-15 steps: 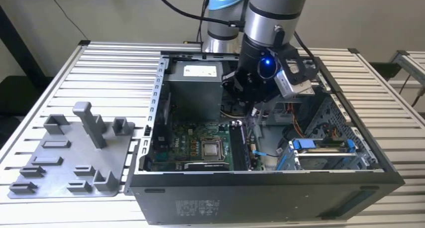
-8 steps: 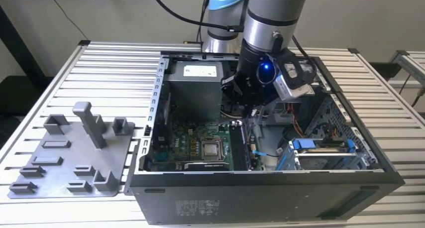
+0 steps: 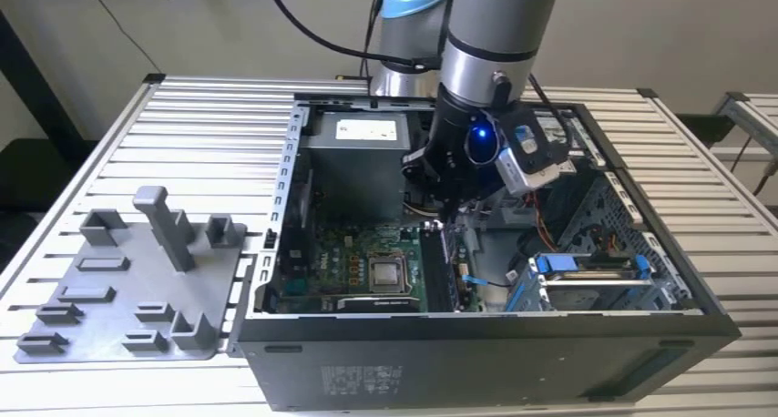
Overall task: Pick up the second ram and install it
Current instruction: 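Insert the second ram into the second slot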
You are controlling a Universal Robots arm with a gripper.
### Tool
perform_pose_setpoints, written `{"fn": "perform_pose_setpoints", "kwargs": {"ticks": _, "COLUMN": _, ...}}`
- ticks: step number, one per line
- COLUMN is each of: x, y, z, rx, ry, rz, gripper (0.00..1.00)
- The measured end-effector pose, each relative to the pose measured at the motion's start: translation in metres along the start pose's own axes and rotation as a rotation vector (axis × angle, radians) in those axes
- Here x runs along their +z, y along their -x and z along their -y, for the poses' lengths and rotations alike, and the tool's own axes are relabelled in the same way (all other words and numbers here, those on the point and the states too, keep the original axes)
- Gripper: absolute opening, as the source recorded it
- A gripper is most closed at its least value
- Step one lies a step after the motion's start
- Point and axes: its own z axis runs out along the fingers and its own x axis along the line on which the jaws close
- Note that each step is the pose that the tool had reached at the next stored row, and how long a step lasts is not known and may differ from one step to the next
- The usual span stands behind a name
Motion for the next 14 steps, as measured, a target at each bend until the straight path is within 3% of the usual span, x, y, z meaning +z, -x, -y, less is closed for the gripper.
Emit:
{"fn": "perform_pose_setpoints", "kwargs": {"ticks": 7, "x": 0.0115, "y": -0.003, "z": 0.0075, "rx": 0.0, "ry": 0.0002, "rz": -0.001, "gripper": 0.14}}
{"fn": "perform_pose_setpoints", "kwargs": {"ticks": 14, "x": 0.0241, "y": -0.0043, "z": 0.0098, "rx": 0.0, "ry": 0.0004, "rz": -0.0032, "gripper": 0.14}}
